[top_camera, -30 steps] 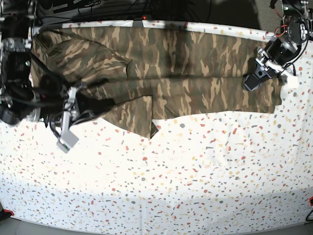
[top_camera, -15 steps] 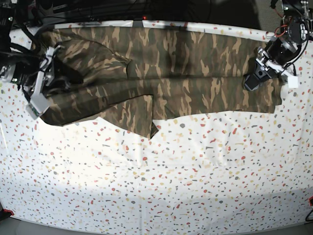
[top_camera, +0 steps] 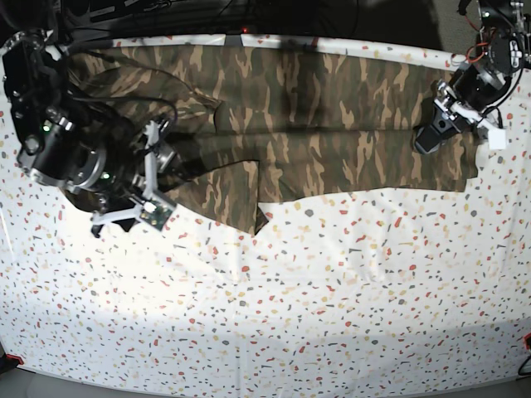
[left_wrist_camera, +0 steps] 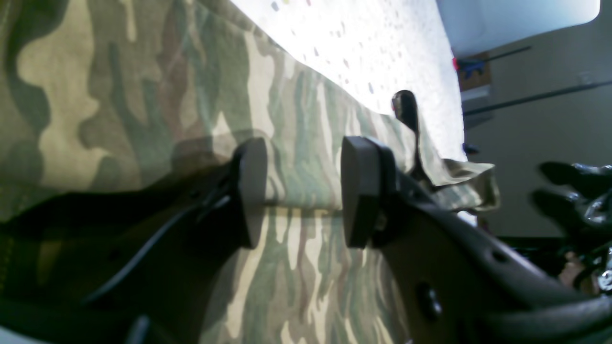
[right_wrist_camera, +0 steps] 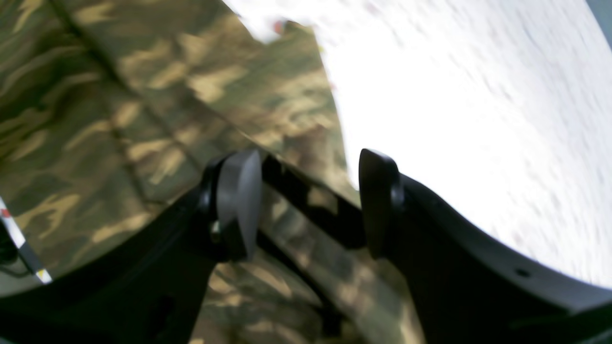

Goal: Fold the T-shirt properly
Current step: 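Drag the sleeve over the folded shirt body with the right gripper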

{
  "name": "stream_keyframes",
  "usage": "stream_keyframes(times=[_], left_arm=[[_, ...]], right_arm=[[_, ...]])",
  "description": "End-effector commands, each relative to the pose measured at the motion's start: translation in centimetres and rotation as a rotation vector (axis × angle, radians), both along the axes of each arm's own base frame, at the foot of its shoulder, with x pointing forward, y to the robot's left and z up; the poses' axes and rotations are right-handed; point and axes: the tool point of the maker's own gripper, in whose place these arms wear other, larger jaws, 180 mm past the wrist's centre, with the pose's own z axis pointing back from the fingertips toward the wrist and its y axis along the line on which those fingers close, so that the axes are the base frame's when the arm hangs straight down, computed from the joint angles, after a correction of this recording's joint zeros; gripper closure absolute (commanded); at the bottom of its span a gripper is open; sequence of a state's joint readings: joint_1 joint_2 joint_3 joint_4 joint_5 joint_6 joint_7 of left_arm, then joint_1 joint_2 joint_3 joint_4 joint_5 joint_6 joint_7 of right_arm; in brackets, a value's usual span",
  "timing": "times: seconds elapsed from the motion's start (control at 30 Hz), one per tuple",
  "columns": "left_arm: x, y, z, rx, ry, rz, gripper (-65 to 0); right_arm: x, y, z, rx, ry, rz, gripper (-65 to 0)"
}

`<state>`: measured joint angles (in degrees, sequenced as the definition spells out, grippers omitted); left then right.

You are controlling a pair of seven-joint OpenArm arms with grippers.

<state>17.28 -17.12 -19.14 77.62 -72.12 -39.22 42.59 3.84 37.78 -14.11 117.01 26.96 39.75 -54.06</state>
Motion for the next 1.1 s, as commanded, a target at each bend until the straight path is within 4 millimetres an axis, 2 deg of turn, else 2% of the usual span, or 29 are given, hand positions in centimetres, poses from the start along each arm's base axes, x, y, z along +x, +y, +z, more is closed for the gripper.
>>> stream_keyframes(times=[0.0,0.23,0.4,0.43,0.5,0.57,0.6,0.8,0.9,1.07], left_arm=[[0.6,0.4,1.3,-0.006,-0.047,0.007,-25.2],[0.6,0.4,1.3,-0.006,-0.046,0.007,-25.2],[0.6,0.4,1.3,-0.006,-0.046,0.007,-25.2],[0.6,0.4,1.3,-0.006,-0.046,0.007,-25.2],[0.6,0.4,1.3,-0.006,-0.046,0.007,-25.2],[0.6,0.4,1.2,-0.006,-0.046,0.007,-25.2],[0.6,0.4,1.3,-0.005,-0.046,0.007,-25.2],[0.6,0.4,1.3,-0.006,-0.046,0.007,-25.2],[0.6,0.4,1.3,-0.006,-0.047,0.007,-25.2],[0.6,0.4,1.3,-0.005,-0.046,0.007,-25.2]], right_arm=[[0.5,0.2,0.1,-0.030,-0.025,0.028,-32.7],[2.3,2.1,-5.8,-0.143,0.048,0.081,-32.7],[2.6,3.8,-7.9,-0.161,0.101,0.115,-32.7],[2.3,4.1,-8.2,-0.169,0.109,0.127,-31.2],[1.8,4.5,-8.5,-0.177,0.119,0.146,-20.1],[1.6,4.8,-8.6,-0.176,0.122,0.155,-4.0],[1.6,4.9,-8.6,-0.173,0.121,0.155,0.0],[1.2,6.2,-7.1,-0.126,0.097,0.187,0.0],[0.0,7.3,-5.8,-0.058,0.119,0.222,0.0],[-2.7,7.2,-4.4,-0.053,0.185,0.271,0.0]])
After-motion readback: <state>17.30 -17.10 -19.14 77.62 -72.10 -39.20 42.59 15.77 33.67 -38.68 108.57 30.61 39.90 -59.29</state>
